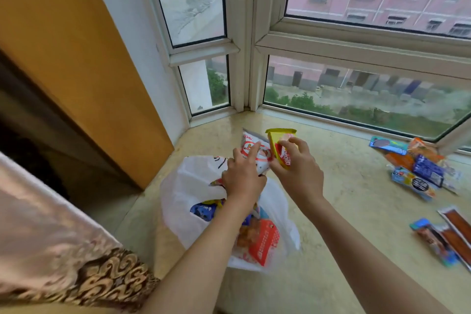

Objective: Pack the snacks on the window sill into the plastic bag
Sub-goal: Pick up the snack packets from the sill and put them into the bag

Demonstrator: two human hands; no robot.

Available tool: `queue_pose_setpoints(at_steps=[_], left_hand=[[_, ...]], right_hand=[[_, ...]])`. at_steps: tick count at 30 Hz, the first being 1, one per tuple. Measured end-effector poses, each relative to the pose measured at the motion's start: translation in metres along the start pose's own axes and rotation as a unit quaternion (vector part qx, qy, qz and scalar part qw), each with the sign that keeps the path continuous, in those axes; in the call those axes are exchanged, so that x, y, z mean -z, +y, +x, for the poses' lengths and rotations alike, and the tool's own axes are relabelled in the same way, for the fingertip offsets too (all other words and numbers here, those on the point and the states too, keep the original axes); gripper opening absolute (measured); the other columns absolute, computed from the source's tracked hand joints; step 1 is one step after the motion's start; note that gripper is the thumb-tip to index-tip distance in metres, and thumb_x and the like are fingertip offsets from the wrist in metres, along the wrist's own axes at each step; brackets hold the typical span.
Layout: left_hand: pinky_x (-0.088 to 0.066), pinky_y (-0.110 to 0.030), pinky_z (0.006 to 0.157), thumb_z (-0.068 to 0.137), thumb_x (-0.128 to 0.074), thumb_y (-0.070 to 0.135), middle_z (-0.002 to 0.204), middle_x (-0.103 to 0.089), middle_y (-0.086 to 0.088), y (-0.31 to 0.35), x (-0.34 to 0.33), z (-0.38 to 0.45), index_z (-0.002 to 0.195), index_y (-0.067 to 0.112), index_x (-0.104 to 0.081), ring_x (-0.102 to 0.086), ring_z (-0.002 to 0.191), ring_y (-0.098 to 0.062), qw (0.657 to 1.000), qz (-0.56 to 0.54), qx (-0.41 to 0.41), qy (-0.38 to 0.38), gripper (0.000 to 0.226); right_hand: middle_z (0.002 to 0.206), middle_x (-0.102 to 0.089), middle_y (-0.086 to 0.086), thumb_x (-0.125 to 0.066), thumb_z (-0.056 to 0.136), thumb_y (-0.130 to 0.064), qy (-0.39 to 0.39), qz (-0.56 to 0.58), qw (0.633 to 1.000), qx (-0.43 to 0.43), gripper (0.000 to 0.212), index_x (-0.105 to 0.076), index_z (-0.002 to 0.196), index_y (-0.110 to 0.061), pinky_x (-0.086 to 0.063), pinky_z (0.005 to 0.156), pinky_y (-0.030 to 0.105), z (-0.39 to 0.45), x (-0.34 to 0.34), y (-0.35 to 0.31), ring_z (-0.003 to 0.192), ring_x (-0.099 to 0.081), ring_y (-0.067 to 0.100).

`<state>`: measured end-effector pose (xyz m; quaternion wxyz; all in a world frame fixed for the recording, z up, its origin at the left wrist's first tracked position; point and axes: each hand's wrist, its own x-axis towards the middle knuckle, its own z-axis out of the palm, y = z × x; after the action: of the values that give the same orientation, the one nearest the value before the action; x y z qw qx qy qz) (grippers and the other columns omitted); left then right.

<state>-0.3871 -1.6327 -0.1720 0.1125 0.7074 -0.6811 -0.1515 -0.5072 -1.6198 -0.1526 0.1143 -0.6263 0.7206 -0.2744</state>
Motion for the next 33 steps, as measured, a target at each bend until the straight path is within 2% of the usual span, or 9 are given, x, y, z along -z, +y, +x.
queue_pose_setpoints(at_steps=[6, 13, 18, 21, 25, 28, 30, 33], left_hand=[[-0.048, -0.041, 0.085, 0.087, -0.061, 0.041, 0.145, -0.031, -0.007, 0.006, -0.019, -0.057, 0.147, 0.043, -0.021, -0.046, 0.120, -0.028, 1.000, -0.009, 0.018, -0.008, 0.072], [-0.049, -0.038, 0.085, 0.086, -0.063, 0.042, 0.137, -0.039, -0.004, 0.004, -0.041, -0.122, 0.145, 0.044, -0.026, -0.049, 0.119, -0.024, 0.999, -0.034, 0.032, -0.001, 0.070], [-0.049, -0.041, 0.095, 0.086, -0.061, 0.048, 0.139, -0.037, -0.004, -0.022, -0.070, -0.151, 0.146, 0.043, -0.021, -0.046, 0.124, -0.023, 0.998, 0.010, 0.048, -0.031, 0.072], [-0.050, -0.046, 0.094, 0.087, -0.059, 0.049, 0.142, -0.033, -0.003, -0.041, -0.080, -0.154, 0.147, 0.044, -0.015, -0.041, 0.128, -0.024, 0.995, 0.037, 0.075, -0.059, 0.075], [-0.047, -0.038, 0.096, 0.089, -0.058, 0.044, 0.148, -0.030, -0.006, -0.056, -0.074, -0.145, 0.149, 0.040, -0.014, -0.042, 0.128, -0.023, 0.992, 0.053, 0.087, -0.068, 0.074], [-0.048, -0.036, 0.089, 0.091, -0.056, 0.045, 0.152, -0.024, -0.007, -0.065, -0.068, -0.132, 0.152, 0.037, -0.006, -0.043, 0.128, -0.025, 0.992, 0.058, 0.102, -0.053, 0.079], [-0.049, -0.035, 0.085, 0.092, -0.053, 0.049, 0.156, -0.017, -0.007, -0.071, -0.066, -0.122, 0.153, 0.032, 0.000, -0.044, 0.127, -0.026, 0.991, 0.058, 0.114, -0.032, 0.083], [-0.048, -0.035, 0.088, 0.092, -0.054, 0.048, 0.159, -0.009, -0.011, -0.083, -0.059, -0.105, 0.153, 0.025, 0.007, -0.041, 0.131, -0.029, 0.988, 0.061, 0.141, -0.030, 0.090]], right_hand=[[0.136, -0.045, -0.007, -0.061, 0.084, -0.041, -0.021, 0.001, 1.000, -0.002, 0.045, -0.055, 0.127, -0.028, -0.039, 0.063, 0.027, -0.038, 0.010, 0.012, 0.099, -0.057, 0.022], [0.138, -0.044, -0.009, -0.063, 0.082, -0.041, -0.045, 0.011, 0.999, -0.011, 0.044, -0.057, 0.124, -0.030, -0.048, 0.065, 0.030, -0.073, 0.019, 0.026, 0.099, -0.059, 0.021], [0.139, -0.043, -0.012, -0.062, 0.082, -0.041, -0.079, 0.008, 0.997, 0.015, 0.043, -0.057, 0.124, -0.030, -0.040, 0.059, 0.025, -0.099, 0.008, 0.023, 0.095, -0.058, 0.016], [0.138, -0.044, -0.013, -0.063, 0.081, -0.041, -0.099, 0.006, 0.995, 0.021, 0.042, -0.058, 0.121, -0.032, -0.039, 0.059, 0.026, -0.112, -0.001, 0.018, 0.097, -0.059, 0.017], [0.137, -0.044, -0.013, -0.064, 0.079, -0.044, -0.121, 0.011, 0.992, 0.027, 0.041, -0.058, 0.119, -0.033, -0.039, 0.060, 0.026, -0.124, -0.012, 0.014, 0.097, -0.059, 0.017], [0.139, -0.043, -0.013, -0.063, 0.081, -0.042, -0.132, 0.005, 0.991, 0.025, 0.039, -0.058, 0.118, -0.033, -0.038, 0.060, 0.026, -0.127, -0.020, 0.012, 0.100, -0.058, 0.017], [0.138, -0.043, -0.013, -0.062, 0.082, -0.044, -0.142, 0.005, 0.990, 0.025, 0.039, -0.057, 0.119, -0.033, -0.040, 0.061, 0.027, -0.129, -0.026, 0.010, 0.101, -0.058, 0.016], [0.135, -0.045, -0.015, -0.062, 0.081, -0.048, -0.149, 0.026, 0.988, 0.027, 0.039, -0.059, 0.117, -0.033, -0.048, 0.066, 0.030, -0.133, -0.040, 0.003, 0.096, -0.059, 0.012]])
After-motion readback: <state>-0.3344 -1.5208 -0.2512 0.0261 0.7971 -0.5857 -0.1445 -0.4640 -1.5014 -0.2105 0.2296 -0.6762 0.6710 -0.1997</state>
